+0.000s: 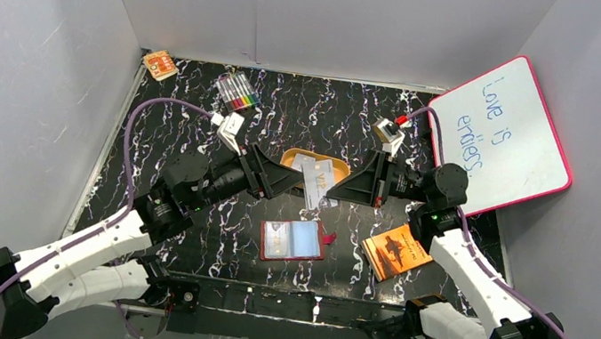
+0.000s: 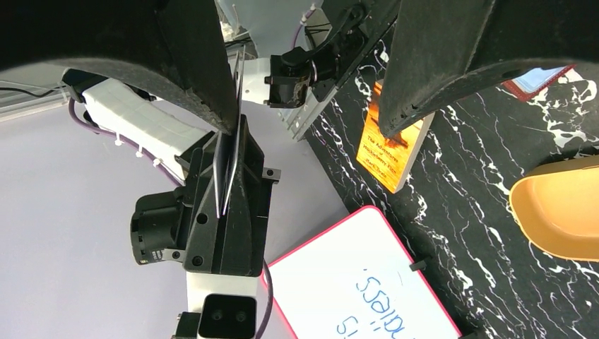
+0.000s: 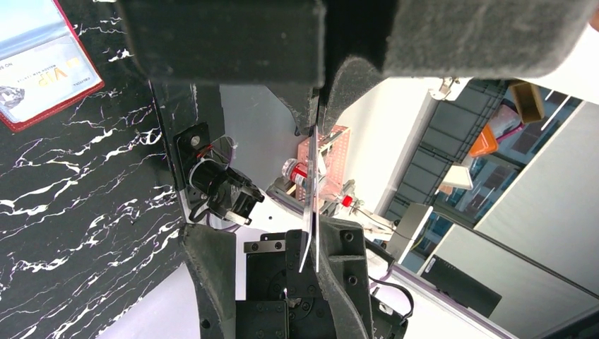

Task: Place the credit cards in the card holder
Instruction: Pick up the credit card from the storage box.

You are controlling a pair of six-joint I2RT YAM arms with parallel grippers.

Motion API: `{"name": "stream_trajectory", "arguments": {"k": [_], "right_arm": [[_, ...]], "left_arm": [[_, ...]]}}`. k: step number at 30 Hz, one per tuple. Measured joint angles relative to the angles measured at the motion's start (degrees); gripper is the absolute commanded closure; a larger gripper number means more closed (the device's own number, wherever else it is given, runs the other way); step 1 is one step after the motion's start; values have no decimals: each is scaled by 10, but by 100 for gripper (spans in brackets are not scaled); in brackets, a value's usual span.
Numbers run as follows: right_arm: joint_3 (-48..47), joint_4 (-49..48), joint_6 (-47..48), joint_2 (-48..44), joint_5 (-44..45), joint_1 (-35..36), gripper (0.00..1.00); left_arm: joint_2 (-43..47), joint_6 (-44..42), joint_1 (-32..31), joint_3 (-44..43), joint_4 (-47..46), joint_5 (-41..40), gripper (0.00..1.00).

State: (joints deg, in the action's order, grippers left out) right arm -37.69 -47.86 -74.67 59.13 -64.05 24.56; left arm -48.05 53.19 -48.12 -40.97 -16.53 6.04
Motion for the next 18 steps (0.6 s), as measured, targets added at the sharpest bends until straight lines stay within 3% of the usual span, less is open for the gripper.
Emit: {"name": "stream_trajectory", "arguments": {"k": [6, 9, 15, 18], "right_arm": [[0, 35, 19, -2, 7, 7, 100], [0, 45, 25, -2, 10, 7, 100], [0, 82, 49, -4, 19, 10, 100], [0, 101, 59, -4, 32, 12, 99]], "left_arm": [[-50, 9, 0, -7, -29, 35, 38], [-63, 12, 0, -10, -45, 51, 54], [-58, 16, 0, -11, -60, 65, 98], [-50, 19, 0, -11, -60, 64, 100]]}}
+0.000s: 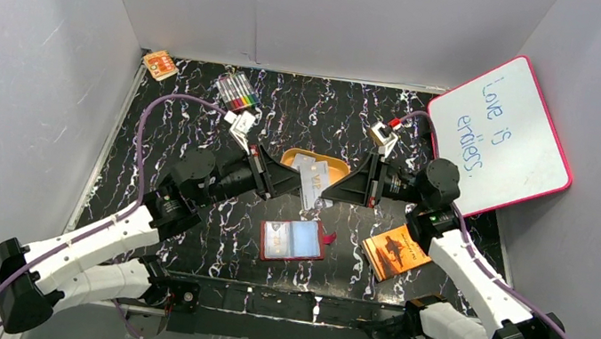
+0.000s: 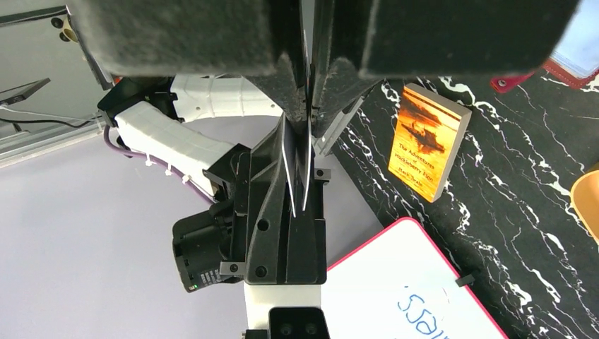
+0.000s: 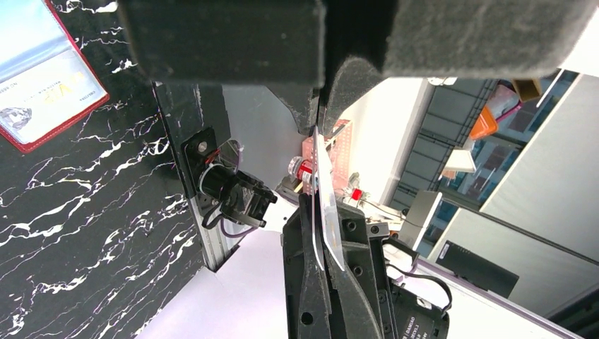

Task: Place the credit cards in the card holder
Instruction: Pick up the credit card from the storage box.

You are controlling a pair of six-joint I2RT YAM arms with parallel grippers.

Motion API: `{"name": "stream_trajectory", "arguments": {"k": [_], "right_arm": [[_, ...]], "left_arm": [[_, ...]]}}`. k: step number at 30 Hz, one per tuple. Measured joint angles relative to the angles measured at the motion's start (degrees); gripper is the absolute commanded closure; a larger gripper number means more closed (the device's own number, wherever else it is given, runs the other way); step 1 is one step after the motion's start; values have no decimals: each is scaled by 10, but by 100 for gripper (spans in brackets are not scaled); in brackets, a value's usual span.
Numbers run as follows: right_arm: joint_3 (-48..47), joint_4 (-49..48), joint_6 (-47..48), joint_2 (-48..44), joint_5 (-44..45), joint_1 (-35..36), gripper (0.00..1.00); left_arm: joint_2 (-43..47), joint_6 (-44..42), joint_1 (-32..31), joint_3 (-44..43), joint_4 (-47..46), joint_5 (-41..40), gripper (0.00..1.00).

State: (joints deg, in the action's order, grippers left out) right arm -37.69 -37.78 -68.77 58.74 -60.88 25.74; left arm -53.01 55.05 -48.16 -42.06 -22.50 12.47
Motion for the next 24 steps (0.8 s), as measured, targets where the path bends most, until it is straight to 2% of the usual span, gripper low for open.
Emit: {"name": "stream_trajectory", "arguments": {"k": [11, 24], "right_arm": [[26, 16, -1, 0, 31, 11, 90], [50, 21, -2, 6, 52, 3, 90]], "left_arm": [[24, 36, -4, 43, 6, -34, 100], [58, 61, 8, 69, 32, -75, 100]]}}
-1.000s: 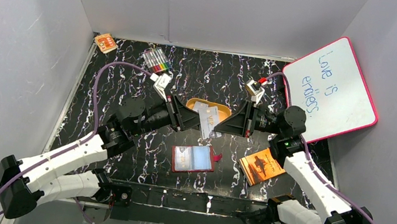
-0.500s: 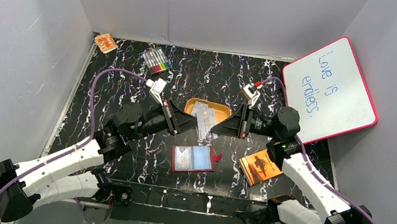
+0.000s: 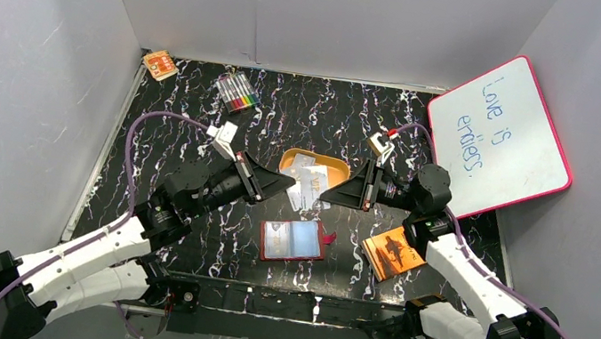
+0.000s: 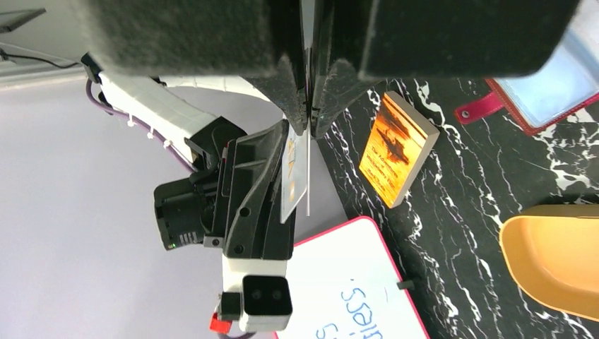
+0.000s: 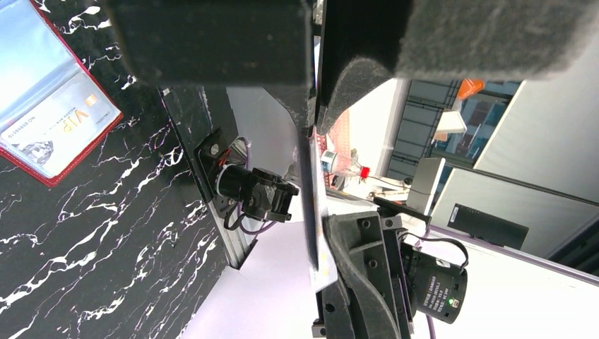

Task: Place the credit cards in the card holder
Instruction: Pick up the credit card from the storage box, then place the credit card in the storage box.

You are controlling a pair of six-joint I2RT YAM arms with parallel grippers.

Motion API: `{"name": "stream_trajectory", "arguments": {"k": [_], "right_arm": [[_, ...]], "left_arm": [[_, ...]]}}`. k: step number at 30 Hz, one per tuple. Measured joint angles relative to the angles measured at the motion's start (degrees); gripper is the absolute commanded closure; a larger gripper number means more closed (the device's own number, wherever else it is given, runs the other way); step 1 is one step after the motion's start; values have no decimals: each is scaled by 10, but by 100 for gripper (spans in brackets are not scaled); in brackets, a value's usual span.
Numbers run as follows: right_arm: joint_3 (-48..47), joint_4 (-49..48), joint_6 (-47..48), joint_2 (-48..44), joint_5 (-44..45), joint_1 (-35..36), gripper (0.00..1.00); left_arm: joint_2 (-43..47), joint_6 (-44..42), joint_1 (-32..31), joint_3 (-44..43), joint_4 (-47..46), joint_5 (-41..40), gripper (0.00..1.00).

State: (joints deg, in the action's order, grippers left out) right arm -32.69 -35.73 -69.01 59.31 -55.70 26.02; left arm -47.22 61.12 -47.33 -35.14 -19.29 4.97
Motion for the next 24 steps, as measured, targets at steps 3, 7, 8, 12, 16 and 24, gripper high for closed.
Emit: {"name": "stream_trajectory", "arguments": {"k": [3, 7, 8, 12, 16, 24], "right_arm": [[6, -2, 0, 0, 0, -1, 95], [7, 1, 3, 0, 3, -2, 100], [7, 3, 4, -1, 5, -4, 100], [3, 57, 33, -14, 21, -18, 100], [-61, 243, 135, -37, 98, -28, 100], [-145, 513, 290, -58, 309, -32, 100]], "left_arm": [[12, -1, 4, 0, 16, -16, 100], [34, -9, 7, 0, 45, -43, 100], [41, -13, 7, 0, 54, -51, 100], [68, -35, 7, -2, 110, -93, 100], [32, -81, 10, -48, 198, -152, 100], [-336, -176, 120, -284, 269, -67, 100]]}}
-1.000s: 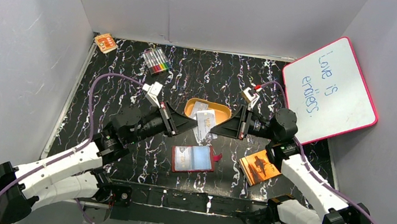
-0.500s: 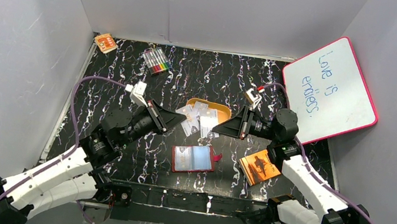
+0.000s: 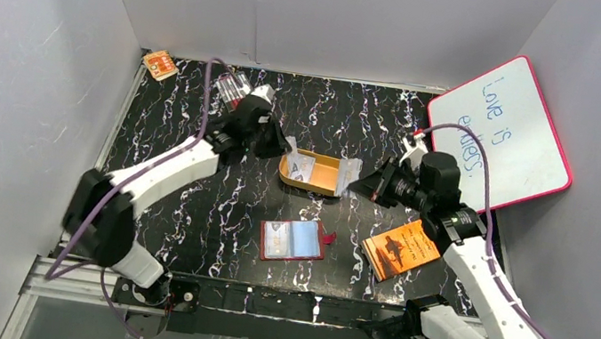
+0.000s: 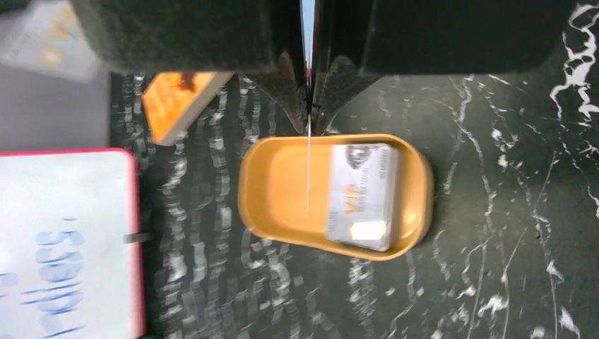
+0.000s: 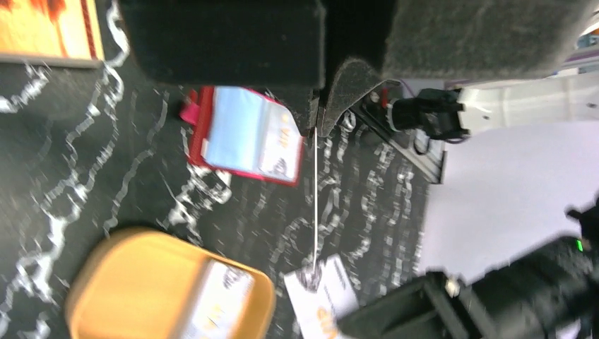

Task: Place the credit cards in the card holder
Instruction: Place the credit card in the storage box.

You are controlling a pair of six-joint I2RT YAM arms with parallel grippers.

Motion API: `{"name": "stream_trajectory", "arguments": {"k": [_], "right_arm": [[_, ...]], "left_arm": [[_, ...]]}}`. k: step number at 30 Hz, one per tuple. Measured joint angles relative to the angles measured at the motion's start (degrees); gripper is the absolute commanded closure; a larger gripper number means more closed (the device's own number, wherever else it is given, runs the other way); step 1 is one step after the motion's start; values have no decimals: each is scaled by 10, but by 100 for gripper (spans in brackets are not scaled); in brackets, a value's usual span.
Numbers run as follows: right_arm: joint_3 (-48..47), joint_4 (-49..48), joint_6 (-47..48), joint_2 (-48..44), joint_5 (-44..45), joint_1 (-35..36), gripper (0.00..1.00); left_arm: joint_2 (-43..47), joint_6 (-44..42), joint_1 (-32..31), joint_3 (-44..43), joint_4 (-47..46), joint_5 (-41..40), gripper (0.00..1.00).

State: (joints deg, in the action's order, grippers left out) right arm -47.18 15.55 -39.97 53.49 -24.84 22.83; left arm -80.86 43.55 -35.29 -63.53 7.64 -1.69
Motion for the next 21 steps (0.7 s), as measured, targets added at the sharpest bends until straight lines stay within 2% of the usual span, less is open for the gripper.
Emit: {"name": "stream_trajectory", "arguments": {"k": [8, 12, 16, 18, 21], "right_arm": [[62, 72, 14, -36, 28, 0, 100], [70, 61, 10, -47, 14, 0, 100], [85, 45, 7, -35, 0, 0, 100], [85, 40, 7, -34, -2, 0, 100], [86, 38, 7, -34, -5, 0, 100]], "left_arm": [[-247, -36, 70, -124, 54, 151, 100], [-262, -40, 103, -142, 50, 229, 100], [-315, -51, 115, -172, 36, 300, 100], [-337, -54, 116, -172, 45, 309, 96], [-342, -57, 119, -178, 56, 308, 80]]}}
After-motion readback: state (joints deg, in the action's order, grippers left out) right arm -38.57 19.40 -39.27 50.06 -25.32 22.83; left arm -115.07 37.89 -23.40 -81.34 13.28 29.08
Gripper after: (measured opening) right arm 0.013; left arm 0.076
